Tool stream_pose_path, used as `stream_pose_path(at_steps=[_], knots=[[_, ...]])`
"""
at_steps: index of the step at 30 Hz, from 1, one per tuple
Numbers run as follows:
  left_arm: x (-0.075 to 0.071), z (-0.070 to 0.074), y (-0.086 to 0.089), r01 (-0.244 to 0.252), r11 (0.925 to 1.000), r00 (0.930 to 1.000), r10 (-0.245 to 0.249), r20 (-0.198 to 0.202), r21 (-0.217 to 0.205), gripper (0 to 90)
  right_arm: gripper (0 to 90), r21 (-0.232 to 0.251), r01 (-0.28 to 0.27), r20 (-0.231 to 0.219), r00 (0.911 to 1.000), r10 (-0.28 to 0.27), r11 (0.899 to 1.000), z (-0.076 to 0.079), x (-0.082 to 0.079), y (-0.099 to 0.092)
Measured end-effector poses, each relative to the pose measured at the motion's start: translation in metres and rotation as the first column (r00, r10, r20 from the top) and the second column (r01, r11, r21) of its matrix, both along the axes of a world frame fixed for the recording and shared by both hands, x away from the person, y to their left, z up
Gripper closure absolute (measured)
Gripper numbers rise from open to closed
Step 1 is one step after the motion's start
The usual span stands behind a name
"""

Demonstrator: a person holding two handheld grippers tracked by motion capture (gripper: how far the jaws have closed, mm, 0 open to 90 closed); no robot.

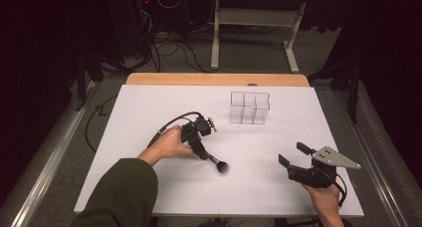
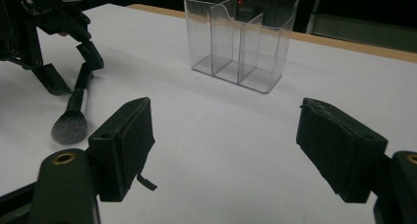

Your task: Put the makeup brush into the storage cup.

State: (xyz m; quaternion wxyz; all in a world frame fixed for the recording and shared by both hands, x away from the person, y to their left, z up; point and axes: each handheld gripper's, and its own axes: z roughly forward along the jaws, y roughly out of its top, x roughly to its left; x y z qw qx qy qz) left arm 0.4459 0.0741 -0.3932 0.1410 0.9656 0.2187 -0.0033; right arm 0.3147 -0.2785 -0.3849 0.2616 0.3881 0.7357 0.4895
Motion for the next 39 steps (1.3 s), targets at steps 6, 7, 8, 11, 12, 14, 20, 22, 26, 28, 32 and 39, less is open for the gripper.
stream_pose_path(at_steps=[6, 7, 8, 11, 12, 14, 20, 22, 26, 28, 32, 39], knots=[[-0.0003, -0.0007, -0.0001, 0.007, 1.0000, 1.0000, -0.007, -0.003, -0.002, 22.7, 23.6, -0.002, -0.002, 0.002, 1.0000, 0.002, 1.000, 0.0000, 0.0001, 0.0000], [-0.0003, -0.0009, -0.0002, 0.010, 1.0000, 0.9999, -0.010, -0.005, -0.002, 22.7, 23.6, -0.001, 0.000, 0.000, 1.0000, 0.000, 1.000, 0.0000, 0.0000, 0.0001], [-0.0006, -0.0011, -0.0003, 0.011, 0.9999, 0.9999, -0.011, -0.006, 0.000, 22.7, 23.6, -0.002, 0.000, 0.001, 1.0000, 0.000, 1.000, 0.0000, 0.0001, 0.0001], [-0.0012, -0.0018, -0.0007, 0.016, 0.9999, 0.9998, -0.016, -0.010, 0.006, 22.6, 23.6, -0.003, -0.001, 0.001, 1.0000, 0.001, 1.000, -0.0001, 0.0000, 0.0003], [-0.0013, -0.0018, -0.0007, 0.018, 0.9998, 0.9998, -0.017, -0.010, 0.008, 22.7, 23.6, -0.003, -0.001, 0.002, 1.0000, 0.001, 1.000, -0.0001, 0.0000, 0.0002], [-0.0014, -0.0021, -0.0006, 0.021, 0.9997, 0.9997, -0.021, -0.011, 0.011, 23.0, 23.6, -0.002, -0.002, 0.003, 1.0000, 0.002, 1.000, -0.0001, 0.0001, 0.0001], [-0.0016, -0.0031, -0.0008, 0.021, 0.9997, 0.9994, -0.021, -0.029, 0.009, 25.5, 23.7, -0.003, -0.002, 0.003, 1.0000, 0.002, 1.000, 0.0000, 0.0001, 0.0001], [-0.0016, -0.0040, -0.0010, 0.018, 0.9997, 0.9992, -0.018, -0.036, 0.014, 26.1, 23.7, -0.003, 0.000, 0.002, 1.0000, 0.000, 1.000, 0.0000, -0.0001, 0.0001], [-0.0035, -0.0067, -0.0021, 0.024, 0.9992, 0.9991, -0.023, -0.037, 0.031, 29.1, 23.7, -0.002, 0.000, 0.002, 1.0000, 0.000, 1.000, 0.0001, -0.0002, 0.0000], [-0.0044, -0.0065, -0.0017, 0.017, 0.9995, 0.9994, -0.017, -0.030, 0.028, 30.6, 23.7, -0.002, 0.000, 0.003, 1.0000, 0.000, 1.000, 0.0001, -0.0002, 0.0000], [-0.0047, -0.0058, 0.0012, 0.011, 0.9998, 0.9995, -0.011, -0.028, 0.019, 35.4, 23.7, -0.003, -0.001, 0.003, 1.0000, 0.001, 1.000, 0.0000, -0.0002, 0.0002], [-0.0069, -0.0052, 0.0030, 0.013, 0.9997, 0.9999, -0.012, -0.008, 0.022, 43.9, 23.7, -0.004, -0.001, 0.003, 1.0000, 0.001, 1.000, -0.0001, 0.0000, 0.0004]])
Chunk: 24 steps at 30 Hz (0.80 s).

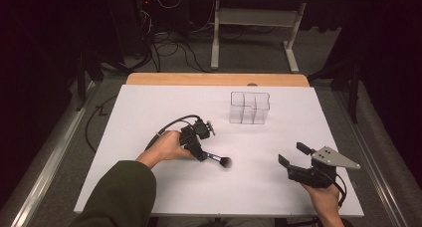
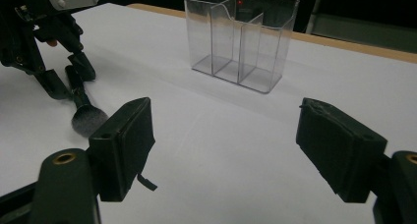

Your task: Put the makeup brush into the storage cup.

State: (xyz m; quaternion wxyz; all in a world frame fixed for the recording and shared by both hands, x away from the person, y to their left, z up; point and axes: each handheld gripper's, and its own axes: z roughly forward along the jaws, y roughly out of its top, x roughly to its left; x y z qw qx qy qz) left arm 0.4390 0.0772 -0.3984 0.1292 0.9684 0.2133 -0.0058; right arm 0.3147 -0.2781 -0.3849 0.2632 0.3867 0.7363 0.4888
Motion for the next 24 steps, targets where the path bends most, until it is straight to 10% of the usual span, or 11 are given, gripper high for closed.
stream_pose_path(at_steps=[24], knots=[[-0.0083, 0.0015, -0.0057, 0.003, 0.9975, 0.9993, -0.006, 0.037, 0.070, 60.2, 23.8, -0.001, 0.000, -0.003, 1.0000, 0.000, 1.000, -0.0002, -0.0001, 0.0004]])
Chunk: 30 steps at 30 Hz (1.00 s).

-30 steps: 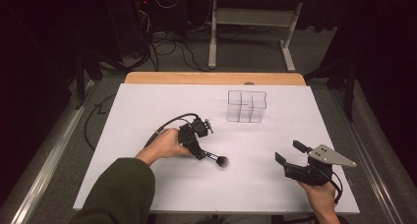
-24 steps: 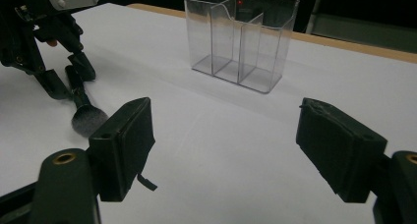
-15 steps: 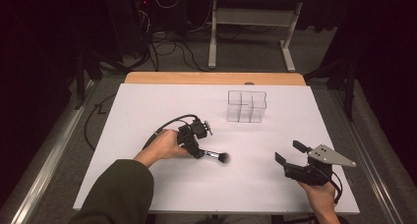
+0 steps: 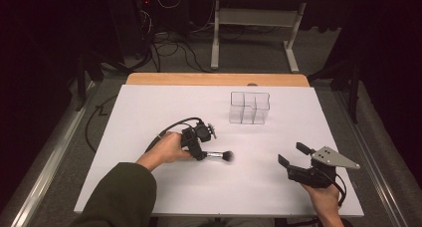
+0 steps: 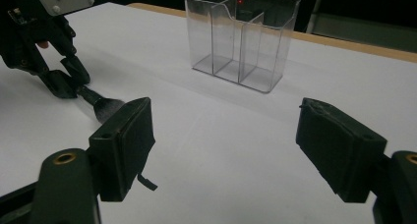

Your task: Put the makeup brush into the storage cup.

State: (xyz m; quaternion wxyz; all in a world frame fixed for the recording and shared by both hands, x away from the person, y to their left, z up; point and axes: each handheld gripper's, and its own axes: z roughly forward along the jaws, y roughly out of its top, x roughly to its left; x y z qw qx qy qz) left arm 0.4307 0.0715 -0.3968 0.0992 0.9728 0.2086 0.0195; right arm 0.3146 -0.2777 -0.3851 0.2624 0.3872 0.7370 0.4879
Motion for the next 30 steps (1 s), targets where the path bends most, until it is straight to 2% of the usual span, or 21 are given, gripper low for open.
stream_pose_path(at_steps=[6, 14, 18, 30], knots=[[-0.002, 0.000, -0.003, -0.011, 0.9998, 0.9999, 0.010, 0.004, 0.015, 64.1, 23.8, 0.005, 0.001, -0.002, 1.0000, -0.001, 1.000, 0.000, 0.000, 0.000], [-0.004, 0.001, -0.008, -0.018, 0.9985, 0.9998, 0.019, -0.010, 0.052, 70.5, 23.8, 0.006, -0.001, -0.003, 1.0000, 0.001, 1.000, 0.000, 0.000, 0.000], [-0.004, 0.001, -0.009, -0.023, 0.9981, 0.9996, 0.024, -0.014, 0.057, 71.1, 23.8, 0.006, -0.001, -0.003, 1.0000, 0.001, 1.000, 0.000, 0.000, 0.000], [-0.009, 0.002, -0.010, -0.022, 0.9978, 0.9996, 0.021, 0.016, 0.063, 73.8, 23.8, 0.005, -0.001, -0.004, 1.0000, 0.001, 1.000, 0.000, 0.000, 0.000]])
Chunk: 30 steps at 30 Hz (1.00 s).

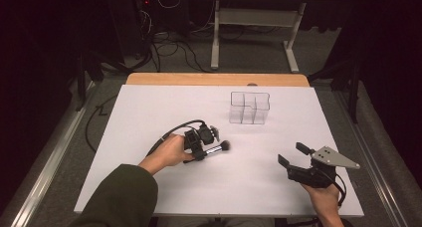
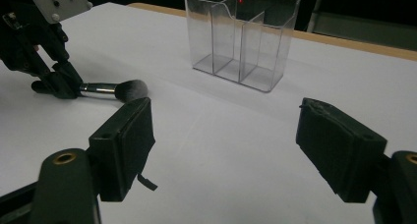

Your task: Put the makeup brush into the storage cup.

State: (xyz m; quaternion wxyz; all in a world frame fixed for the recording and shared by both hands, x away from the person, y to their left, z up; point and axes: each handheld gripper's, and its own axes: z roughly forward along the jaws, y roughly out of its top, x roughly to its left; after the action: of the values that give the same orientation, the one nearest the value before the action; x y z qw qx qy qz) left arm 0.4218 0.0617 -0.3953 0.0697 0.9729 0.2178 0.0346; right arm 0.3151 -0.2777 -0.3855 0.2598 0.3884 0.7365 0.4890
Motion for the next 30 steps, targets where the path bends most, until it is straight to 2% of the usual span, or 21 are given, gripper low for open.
stream_pose_path(at_steps=[6, 15, 19, 23, 24, 25, 30], knots=[[-0.004, -0.001, 0.006, 0.011, 0.9987, 0.9995, -0.009, 0.031, -0.049, 74.1, 23.9, 0.001, 0.000, -0.006, 1.0000, 0.000, 1.000, 0.000, 0.000, 0.000], [-0.006, 0.004, 0.014, -0.025, 0.9929, 0.9980, 0.032, 0.055, -0.117, 74.2, 23.9, 0.001, -0.001, -0.005, 1.0000, 0.001, 1.000, 0.000, 0.000, 0.000], [-0.011, 0.012, 0.019, -0.035, 0.9853, 0.9965, 0.047, 0.068, -0.167, 74.1, 24.0, -0.004, -0.002, -0.004, 1.0000, 0.002, 1.000, -0.001, 0.001, 0.000], [-0.017, 0.019, 0.024, -0.040, 0.9716, 0.9951, 0.060, 0.078, -0.233, 74.1, 24.0, -0.003, -0.001, -0.005, 1.0000, 0.001, 1.000, 0.000, 0.000, 0.001], [-0.021, 0.019, 0.024, -0.073, 0.9595, 0.9932, 0.095, 0.068, -0.272, 74.1, 24.0, -0.002, -0.004, -0.002, 1.0000, 0.004, 1.000, 0.000, 0.000, 0.001], [-0.021, 0.022, 0.026, -0.041, 0.9649, 0.9948, 0.064, 0.079, -0.259, 74.1, 24.1, -0.002, -0.004, -0.003, 1.0000, 0.004, 1.000, -0.001, 0.000, 0.001], [-0.027, 0.027, 0.033, -0.055, 0.9479, 0.9935, 0.083, 0.078, -0.314, 74.1, 24.1, -0.005, -0.003, -0.005, 1.0000, 0.003, 1.000, -0.001, 0.001, 0.001]])
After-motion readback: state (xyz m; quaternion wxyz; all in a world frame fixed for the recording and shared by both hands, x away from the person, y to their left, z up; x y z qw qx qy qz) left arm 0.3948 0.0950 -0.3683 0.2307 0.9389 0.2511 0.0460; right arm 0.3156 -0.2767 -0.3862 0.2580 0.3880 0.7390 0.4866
